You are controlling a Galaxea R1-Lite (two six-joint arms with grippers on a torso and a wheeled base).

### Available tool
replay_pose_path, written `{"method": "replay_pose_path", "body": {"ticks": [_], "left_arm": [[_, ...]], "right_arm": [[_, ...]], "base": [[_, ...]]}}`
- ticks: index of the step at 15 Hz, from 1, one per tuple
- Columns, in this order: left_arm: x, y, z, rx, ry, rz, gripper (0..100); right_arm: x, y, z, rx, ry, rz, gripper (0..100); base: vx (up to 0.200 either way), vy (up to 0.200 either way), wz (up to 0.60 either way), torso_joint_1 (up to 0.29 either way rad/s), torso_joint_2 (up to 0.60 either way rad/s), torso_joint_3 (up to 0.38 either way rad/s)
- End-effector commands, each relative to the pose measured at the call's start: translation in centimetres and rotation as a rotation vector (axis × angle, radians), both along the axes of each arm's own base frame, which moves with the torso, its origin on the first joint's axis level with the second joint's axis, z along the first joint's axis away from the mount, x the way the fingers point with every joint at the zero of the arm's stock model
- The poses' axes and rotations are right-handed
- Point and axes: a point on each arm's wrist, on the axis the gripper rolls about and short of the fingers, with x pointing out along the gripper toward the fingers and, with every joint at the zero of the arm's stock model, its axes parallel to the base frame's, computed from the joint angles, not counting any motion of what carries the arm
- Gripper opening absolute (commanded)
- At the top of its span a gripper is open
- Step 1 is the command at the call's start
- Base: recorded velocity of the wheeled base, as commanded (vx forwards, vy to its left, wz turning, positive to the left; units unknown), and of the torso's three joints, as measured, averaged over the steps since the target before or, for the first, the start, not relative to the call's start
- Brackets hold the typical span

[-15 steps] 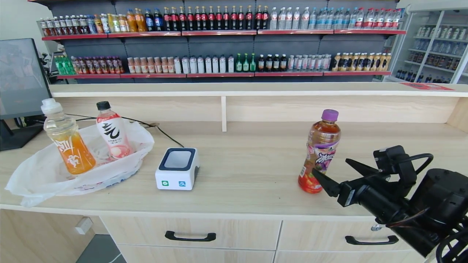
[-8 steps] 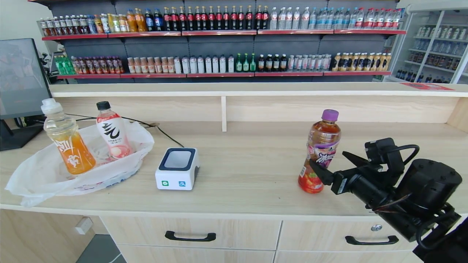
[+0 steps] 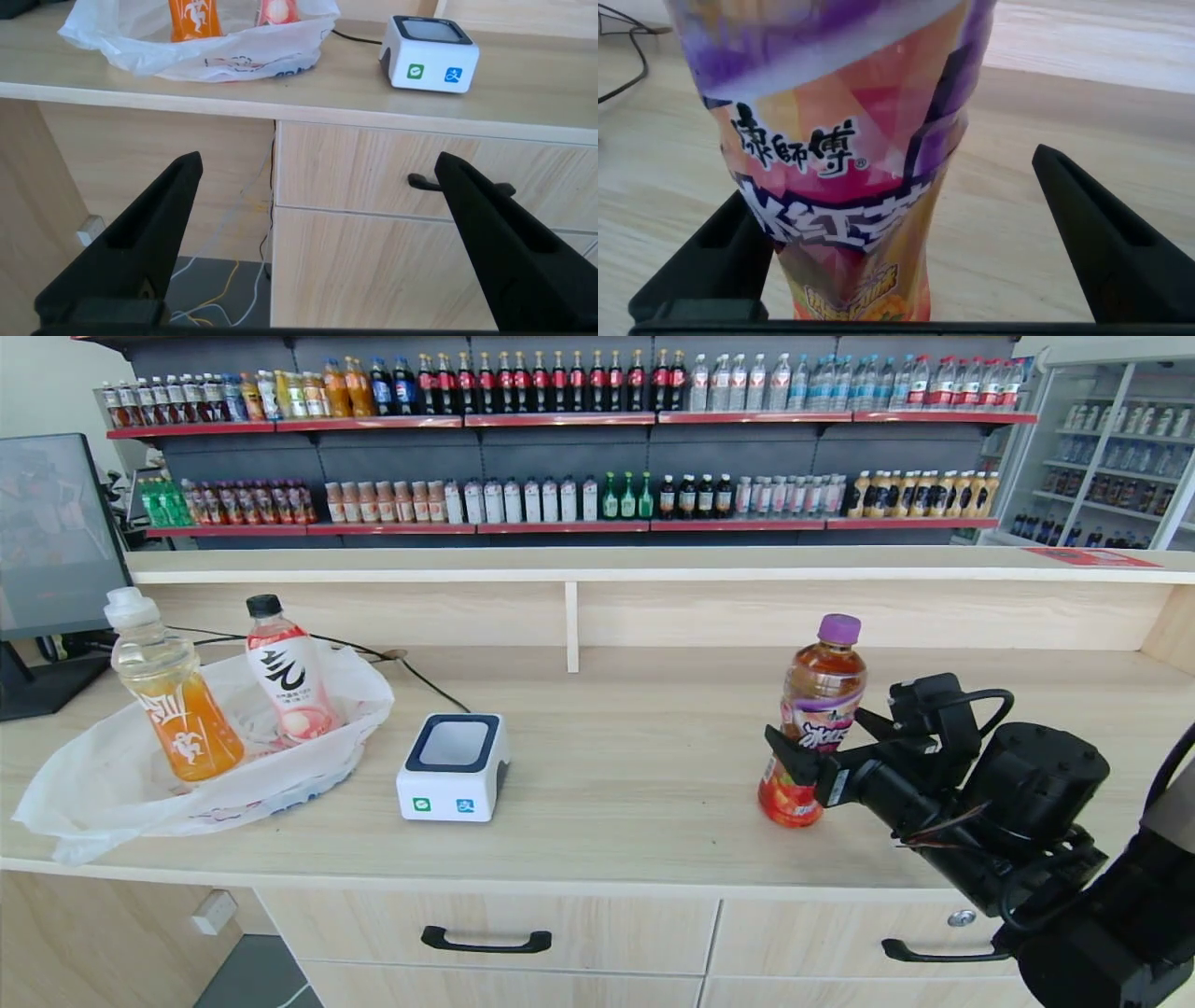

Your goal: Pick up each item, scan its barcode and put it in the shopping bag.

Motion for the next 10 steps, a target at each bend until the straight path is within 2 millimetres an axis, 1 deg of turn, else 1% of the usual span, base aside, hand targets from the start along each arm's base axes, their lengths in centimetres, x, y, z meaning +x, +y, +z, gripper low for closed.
{"method": "replay_pose_path", "body": {"ticks": [1, 7, 10], "left_arm": [[0.0, 0.0, 0.0, 0.000, -0.001, 0.000, 100], [0.0, 0.0, 0.0, 0.000, 0.000, 0.001, 100], [0.0, 0.0, 0.0, 0.000, -0.001, 0.000, 100]], "right_arm": [[0.5, 0.2, -0.4, -0.002, 0.007, 0.001, 100], [1.8, 1.3, -0.6, 0.003, -0.013, 0.014, 100], [1.4, 2.6, -0.8, 0.006, -0.009, -0.030, 100]], "base": [[0.000, 0.000, 0.00, 0.000, 0.00, 0.000], [0.000, 0.000, 0.00, 0.000, 0.00, 0.000], [0.000, 0.000, 0.00, 0.000, 0.00, 0.000]]}}
